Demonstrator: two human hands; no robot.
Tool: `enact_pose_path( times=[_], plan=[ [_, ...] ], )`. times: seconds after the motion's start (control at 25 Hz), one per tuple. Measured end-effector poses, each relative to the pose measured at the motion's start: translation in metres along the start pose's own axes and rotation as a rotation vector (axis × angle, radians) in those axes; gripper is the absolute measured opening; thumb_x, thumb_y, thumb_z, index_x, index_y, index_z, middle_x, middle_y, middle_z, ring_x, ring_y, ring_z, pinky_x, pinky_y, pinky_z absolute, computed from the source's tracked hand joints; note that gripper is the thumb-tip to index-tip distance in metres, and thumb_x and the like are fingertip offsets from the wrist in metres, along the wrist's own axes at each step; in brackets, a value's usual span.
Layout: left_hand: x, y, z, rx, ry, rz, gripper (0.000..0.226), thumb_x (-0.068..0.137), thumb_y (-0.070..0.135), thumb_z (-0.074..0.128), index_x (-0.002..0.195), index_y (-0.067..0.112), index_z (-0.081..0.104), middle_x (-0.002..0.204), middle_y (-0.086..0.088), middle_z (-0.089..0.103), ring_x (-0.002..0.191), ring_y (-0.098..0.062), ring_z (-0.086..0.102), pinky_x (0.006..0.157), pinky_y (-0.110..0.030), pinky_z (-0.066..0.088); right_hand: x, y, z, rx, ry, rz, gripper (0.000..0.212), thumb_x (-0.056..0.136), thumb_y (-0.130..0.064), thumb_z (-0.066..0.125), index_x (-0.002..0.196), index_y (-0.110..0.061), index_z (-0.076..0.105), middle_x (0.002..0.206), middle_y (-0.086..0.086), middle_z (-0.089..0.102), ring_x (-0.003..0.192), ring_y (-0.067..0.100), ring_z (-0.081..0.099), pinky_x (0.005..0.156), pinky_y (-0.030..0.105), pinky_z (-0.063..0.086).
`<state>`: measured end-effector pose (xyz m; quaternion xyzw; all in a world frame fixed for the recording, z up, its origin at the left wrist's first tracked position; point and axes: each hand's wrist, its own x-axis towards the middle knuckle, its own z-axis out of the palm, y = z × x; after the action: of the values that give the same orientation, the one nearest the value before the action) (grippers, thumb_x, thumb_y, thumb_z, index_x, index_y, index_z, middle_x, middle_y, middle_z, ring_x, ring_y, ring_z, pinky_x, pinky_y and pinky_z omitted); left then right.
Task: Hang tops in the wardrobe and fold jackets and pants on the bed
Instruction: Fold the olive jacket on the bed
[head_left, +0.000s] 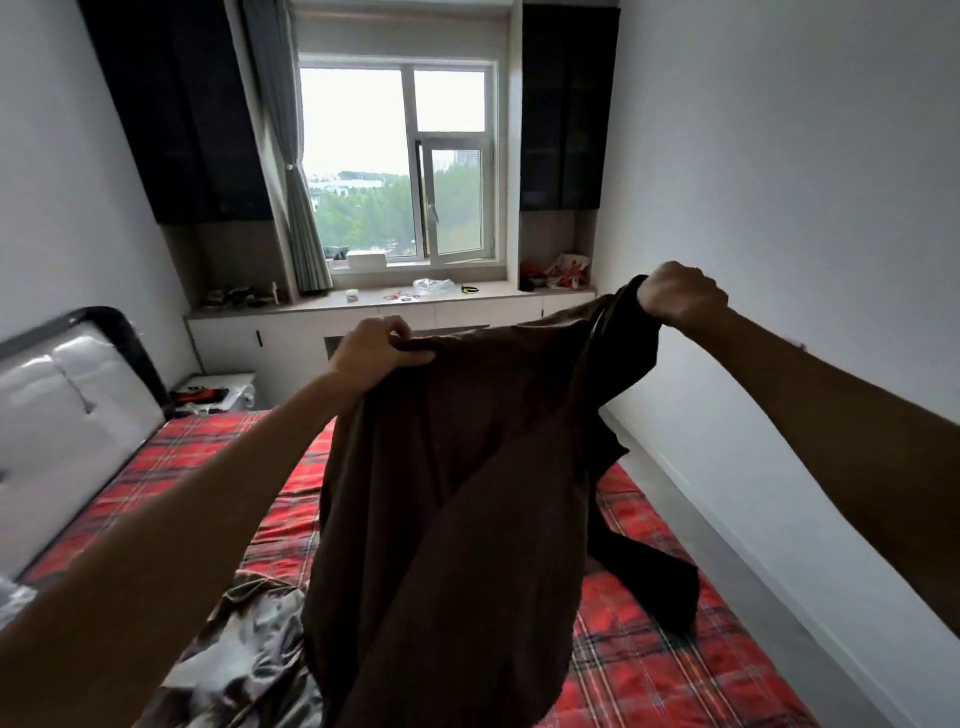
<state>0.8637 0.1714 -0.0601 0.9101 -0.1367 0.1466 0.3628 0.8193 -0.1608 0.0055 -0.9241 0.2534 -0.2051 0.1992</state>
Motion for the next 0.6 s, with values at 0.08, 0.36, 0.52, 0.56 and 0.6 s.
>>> enact_pose_path(
  times=[0.08,0.36,0.52,0.56,0.6],
  plan=[
    [0.002,0.0,-0.024,0.087,-0.056,0.026,0.03,0.074,0.025,0.085,0.094,0.017,0.065,0.083,0.0,0.064,0.082,-0.016,0.058,0.068,-0.026,0.039,0.011,-0.002,0.002,0.519,-0.262,0.006,0.032,0.101,-0.013,0.041,0.125,0.002,0.057,0.105,0.012,0.06,0.088,0.026,0.06,0.085,0.027,0.05],
    [0.006,-0.021,-0.073,-0.027,0.06,0.061,0.011,0.081,0.013,0.078,0.087,0.009,0.07,0.08,-0.013,0.068,0.072,-0.013,0.056,0.07,-0.026,0.044,-0.016,-0.035,0.015,1.126,-0.587,-0.133,0.021,0.101,-0.01,0.046,0.085,-0.009,0.06,0.073,0.005,0.058,0.045,0.008,0.06,0.045,0.019,0.048],
    [0.011,-0.035,-0.084,-0.041,0.181,0.051,0.01,0.079,0.014,0.078,0.086,0.013,0.071,0.084,-0.019,0.068,0.075,-0.018,0.057,0.077,-0.035,0.047,-0.031,-0.041,0.004,0.785,-0.778,-0.278,0.02,0.101,-0.01,0.046,0.085,-0.003,0.056,0.059,0.006,0.056,0.042,0.011,0.055,0.039,0.02,0.044],
    [0.012,-0.036,-0.083,-0.043,0.204,0.048,0.01,0.08,0.015,0.078,0.087,0.014,0.071,0.08,-0.017,0.066,0.073,-0.018,0.057,0.074,-0.035,0.046,-0.037,-0.044,0.002,0.873,-0.853,-0.217,0.022,0.102,-0.008,0.045,0.084,-0.003,0.056,0.056,0.006,0.058,0.042,0.011,0.058,0.039,0.02,0.045],
    [0.014,-0.036,-0.08,-0.052,0.238,0.041,0.01,0.08,0.015,0.077,0.087,0.014,0.071,0.076,-0.012,0.063,0.071,-0.018,0.055,0.071,-0.033,0.045,-0.043,-0.049,0.002,0.998,-0.907,-0.143,0.025,0.102,-0.007,0.042,0.082,-0.003,0.057,0.056,0.005,0.061,0.044,0.012,0.061,0.04,0.02,0.047]
  ],
)
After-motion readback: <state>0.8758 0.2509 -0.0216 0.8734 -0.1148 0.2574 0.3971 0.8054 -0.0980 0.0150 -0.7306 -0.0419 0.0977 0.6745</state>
